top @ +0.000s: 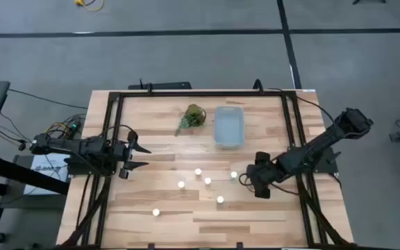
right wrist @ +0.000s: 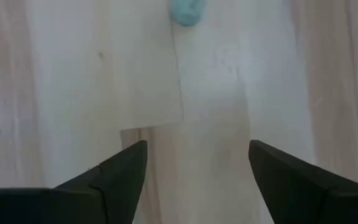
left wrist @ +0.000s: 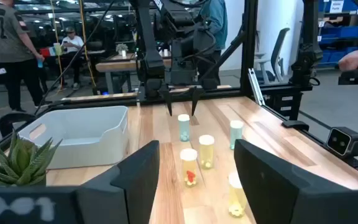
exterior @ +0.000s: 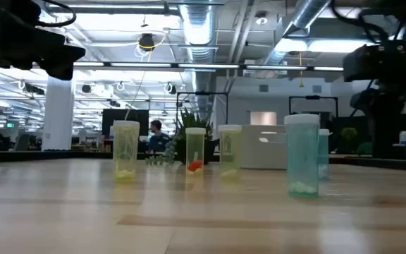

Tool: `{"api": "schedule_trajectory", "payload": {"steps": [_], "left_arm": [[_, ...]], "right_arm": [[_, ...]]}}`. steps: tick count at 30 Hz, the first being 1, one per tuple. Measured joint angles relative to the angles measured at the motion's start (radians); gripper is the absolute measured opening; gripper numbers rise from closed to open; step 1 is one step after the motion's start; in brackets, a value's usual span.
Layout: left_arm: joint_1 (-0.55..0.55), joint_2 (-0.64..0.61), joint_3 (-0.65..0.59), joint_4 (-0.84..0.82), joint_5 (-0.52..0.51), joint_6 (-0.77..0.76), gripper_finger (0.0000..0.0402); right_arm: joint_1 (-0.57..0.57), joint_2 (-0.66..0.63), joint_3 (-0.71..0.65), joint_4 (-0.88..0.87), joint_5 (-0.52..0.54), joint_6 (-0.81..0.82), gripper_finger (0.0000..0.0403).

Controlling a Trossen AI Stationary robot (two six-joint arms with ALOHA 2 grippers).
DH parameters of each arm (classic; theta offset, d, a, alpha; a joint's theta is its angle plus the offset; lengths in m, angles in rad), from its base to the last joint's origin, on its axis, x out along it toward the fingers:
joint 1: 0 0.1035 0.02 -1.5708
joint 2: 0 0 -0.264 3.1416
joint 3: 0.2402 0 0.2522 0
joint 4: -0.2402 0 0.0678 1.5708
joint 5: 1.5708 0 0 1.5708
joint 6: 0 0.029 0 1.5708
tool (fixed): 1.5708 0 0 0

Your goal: Pick and place pill bottles into a basket

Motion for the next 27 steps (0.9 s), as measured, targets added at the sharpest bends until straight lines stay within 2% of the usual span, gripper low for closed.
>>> {"api": "schedule_trajectory", "payload": {"steps": [6, 15, 27], "left_arm": [[0.0, 0.0, 0.0, 0.0, 0.0, -0.007, 0.0199], [0.0, 0.0, 0.0, 0.0, 0.0, 0.0, 0.0199], [0.0, 0.0, 0.0, 0.0, 0.0, -0.008, 0.0199]], "right_arm": [[0.049, -0.005, -0.023, 0.013, 0.068, 0.081, 0.0276], [0.05, -0.005, -0.023, 0.034, 0.073, 0.079, 0.0276], [-0.024, -0.005, -0.023, 0.251, 0.09, -0.064, 0.0276]]}}
